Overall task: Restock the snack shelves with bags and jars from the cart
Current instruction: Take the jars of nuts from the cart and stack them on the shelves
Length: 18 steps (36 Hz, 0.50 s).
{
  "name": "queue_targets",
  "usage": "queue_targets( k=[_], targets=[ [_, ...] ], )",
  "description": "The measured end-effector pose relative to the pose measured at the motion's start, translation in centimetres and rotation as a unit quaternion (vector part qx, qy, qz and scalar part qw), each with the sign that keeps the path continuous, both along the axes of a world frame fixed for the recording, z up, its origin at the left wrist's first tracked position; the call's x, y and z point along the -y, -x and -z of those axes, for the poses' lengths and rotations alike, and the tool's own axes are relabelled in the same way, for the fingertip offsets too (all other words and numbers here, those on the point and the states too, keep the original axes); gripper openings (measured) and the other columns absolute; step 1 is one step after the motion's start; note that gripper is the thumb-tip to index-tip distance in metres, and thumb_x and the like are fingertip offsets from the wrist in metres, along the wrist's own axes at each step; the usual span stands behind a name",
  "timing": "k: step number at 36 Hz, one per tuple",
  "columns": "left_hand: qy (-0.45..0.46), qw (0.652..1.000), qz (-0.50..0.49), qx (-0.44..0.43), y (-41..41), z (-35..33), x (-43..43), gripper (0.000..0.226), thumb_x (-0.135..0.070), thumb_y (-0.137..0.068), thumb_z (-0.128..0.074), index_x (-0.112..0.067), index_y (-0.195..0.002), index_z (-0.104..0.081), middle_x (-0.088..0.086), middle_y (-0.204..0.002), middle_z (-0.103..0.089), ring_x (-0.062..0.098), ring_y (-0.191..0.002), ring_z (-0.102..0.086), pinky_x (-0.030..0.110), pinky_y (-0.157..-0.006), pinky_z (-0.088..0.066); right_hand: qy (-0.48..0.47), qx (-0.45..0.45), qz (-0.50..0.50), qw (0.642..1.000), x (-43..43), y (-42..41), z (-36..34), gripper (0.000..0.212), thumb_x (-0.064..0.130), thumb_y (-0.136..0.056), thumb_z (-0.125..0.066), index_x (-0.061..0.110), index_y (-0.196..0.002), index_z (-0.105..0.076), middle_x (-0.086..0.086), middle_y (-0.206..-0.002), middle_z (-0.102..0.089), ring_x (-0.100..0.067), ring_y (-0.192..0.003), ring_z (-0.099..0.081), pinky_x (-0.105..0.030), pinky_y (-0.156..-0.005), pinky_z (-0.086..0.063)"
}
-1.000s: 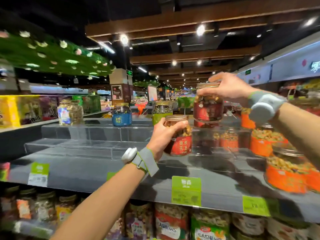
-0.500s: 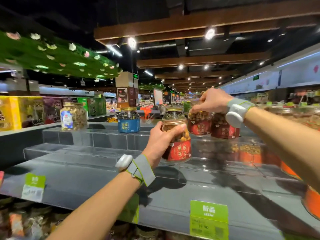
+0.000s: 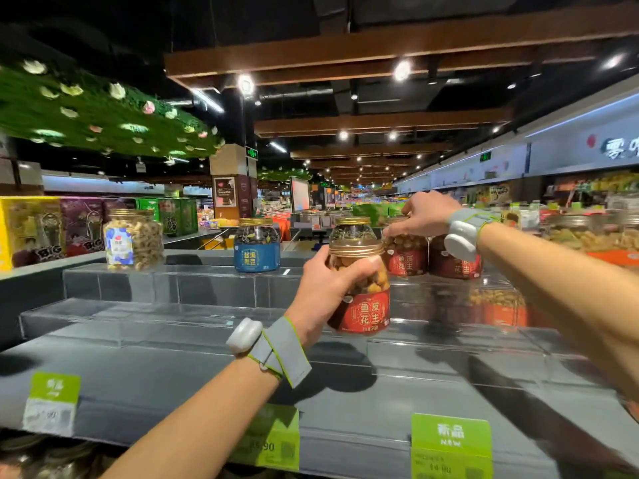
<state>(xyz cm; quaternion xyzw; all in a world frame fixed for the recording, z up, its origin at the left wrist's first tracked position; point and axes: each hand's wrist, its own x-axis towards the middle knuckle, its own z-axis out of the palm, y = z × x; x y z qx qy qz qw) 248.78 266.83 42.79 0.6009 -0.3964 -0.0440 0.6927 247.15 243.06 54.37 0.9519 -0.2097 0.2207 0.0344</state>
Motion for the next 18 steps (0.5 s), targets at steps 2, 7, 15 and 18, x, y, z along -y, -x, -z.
queue_targets(
  k=[2,7,15,18],
  targets=[
    [0.002,1.000,-0.007,0.001,-0.2,0.0,0.0,0.070,-0.051,-0.059,-0.085,-0.023,-0.119,-0.063,-0.003,-0.109,-0.076,0.017,-0.100,-0.073,0.039,-0.091,-0.058,0.000,-0.003,0.002,1.000,0.4,-0.3,0.0,0.111,0.100,-0.048,-0.051,0.012,-0.114,-0.068,-0.004,-0.105,-0.073,-0.025,-0.092,-0.068,-0.039,-0.086,-0.057],
    [-0.005,1.000,-0.005,-0.002,-0.3,-0.1,0.1,0.062,-0.043,-0.068,-0.086,-0.022,-0.121,-0.062,-0.003,-0.109,-0.076,0.015,-0.098,-0.074,0.036,-0.088,-0.058,-0.013,-0.046,0.002,0.999,0.7,-0.5,-0.4,0.117,0.103,-0.049,-0.046,0.009,-0.113,-0.070,-0.006,-0.101,-0.074,-0.025,-0.090,-0.069,-0.032,-0.073,-0.052],
    [0.007,1.000,0.005,-0.010,0.2,-0.6,1.4,0.061,-0.041,-0.068,-0.085,-0.021,-0.121,-0.062,-0.003,-0.108,-0.076,0.015,-0.096,-0.074,0.030,-0.080,-0.058,-0.022,-0.068,-0.038,0.997,2.0,2.0,-2.2,0.087,0.078,-0.090,-0.031,0.008,-0.134,-0.058,-0.011,-0.134,-0.061,-0.031,-0.116,-0.058,-0.037,-0.099,-0.044],
    [0.008,1.000,0.003,-0.010,0.1,-0.7,2.2,0.064,-0.044,-0.068,-0.088,-0.020,-0.121,-0.062,-0.002,-0.108,-0.077,0.018,-0.096,-0.075,0.038,-0.086,-0.059,-0.003,-0.071,-0.028,0.997,3.4,3.1,-1.9,0.083,0.075,-0.093,-0.026,0.007,-0.123,-0.063,-0.014,-0.124,-0.066,-0.031,-0.105,-0.060,-0.036,-0.092,-0.046]
  ],
)
